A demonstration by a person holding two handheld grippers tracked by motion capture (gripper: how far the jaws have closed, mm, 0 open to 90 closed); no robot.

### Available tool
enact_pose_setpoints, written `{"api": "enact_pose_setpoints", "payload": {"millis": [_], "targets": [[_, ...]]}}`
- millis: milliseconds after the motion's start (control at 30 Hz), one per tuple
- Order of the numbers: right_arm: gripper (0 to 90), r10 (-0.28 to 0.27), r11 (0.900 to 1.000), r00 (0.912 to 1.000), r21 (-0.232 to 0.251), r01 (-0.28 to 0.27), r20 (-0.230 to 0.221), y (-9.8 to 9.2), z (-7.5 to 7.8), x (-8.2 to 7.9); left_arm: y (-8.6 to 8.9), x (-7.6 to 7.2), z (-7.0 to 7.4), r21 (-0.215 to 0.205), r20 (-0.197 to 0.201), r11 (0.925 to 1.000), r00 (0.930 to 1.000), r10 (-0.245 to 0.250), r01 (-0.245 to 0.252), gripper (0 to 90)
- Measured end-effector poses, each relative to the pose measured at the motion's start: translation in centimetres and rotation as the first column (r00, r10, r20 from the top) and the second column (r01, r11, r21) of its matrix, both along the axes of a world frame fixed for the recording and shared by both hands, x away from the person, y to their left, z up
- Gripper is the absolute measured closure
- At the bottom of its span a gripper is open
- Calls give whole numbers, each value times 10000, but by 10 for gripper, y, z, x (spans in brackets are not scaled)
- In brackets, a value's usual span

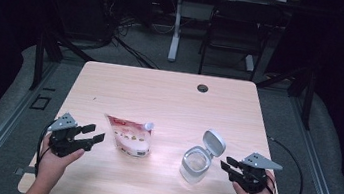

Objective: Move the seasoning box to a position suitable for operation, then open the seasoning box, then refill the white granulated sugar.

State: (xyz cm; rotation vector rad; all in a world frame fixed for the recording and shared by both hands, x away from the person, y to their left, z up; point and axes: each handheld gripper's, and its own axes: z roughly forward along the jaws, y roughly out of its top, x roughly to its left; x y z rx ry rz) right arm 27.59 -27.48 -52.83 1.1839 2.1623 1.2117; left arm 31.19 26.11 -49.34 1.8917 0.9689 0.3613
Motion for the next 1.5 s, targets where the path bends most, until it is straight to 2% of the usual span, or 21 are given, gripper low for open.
{"api": "enact_pose_setpoints", "payload": {"millis": [133, 200, 267, 300, 400, 533, 733, 867, 1067, 1200, 1367, 1500], "targets": [[645, -188, 9997, 9997, 163, 191, -175, -6, 3, -5, -8, 4, 18, -2, 178, 9991, 9989, -432, 432, 447], [636, -331, 9991, 9993, 263, 335, -163, -9, 4, -8, -12, 7, 25, -25, 63, 9977, 9977, -677, 677, 448], [625, -475, 9982, 9988, 360, 478, -103, -13, 5, -10, -18, 10, 32, 70, 171, 9969, 9967, -788, 787, 448], [615, -490, 9979, 9988, 428, 494, -88, -15, 6, -11, -18, 10, 32, 70, 171, 9969, 9967, -788, 787, 447], [601, -569, 9965, 9984, 611, 566, 27, -19, 8, -14, -27, 14, 43, 12, 491, 9953, 9941, -970, 970, 449], [596, -638, 9950, 9979, 776, 631, 59, -22, 8, -15, -34, 21, 49, -59, 520, 9917, 9904, -1282, 1287, 482], [590, -719, 9950, 9971, 716, 699, 254, -22, 6, -14, -33, 21, 46, -454, 536, 9906, 9906, -1262, 1287, 522], [566, -817, 9940, 9955, 775, 778, 482, -21, 6, -15, -29, 17, 43, -414, 586, 9904, 9899, -1291, 1316, 569], [555, -701, 9913, 9966, 1144, 647, 436, -20, 10, -16, -25, 16, 38, -289, 420, 9923, 9920, -1192, 1204, 626], [556, -586, 9916, 9972, 1179, 528, 458, -17, 13, -16, -25, 14, 38, -220, 483, 9931, 9923, -1141, 1153, 649], [599, -325, 9940, 9982, 1058, 269, 513, -12, 24, -15, -26, 13, 39, -79, 456, 9924, 9915, -1222, 1227, 676], [660, 75, 9951, 9977, 977, -140, 674, -6, 37, -16, -27, 12, 40, 62, 513, 9920, 9907, -1263, 1261, 695]]}}
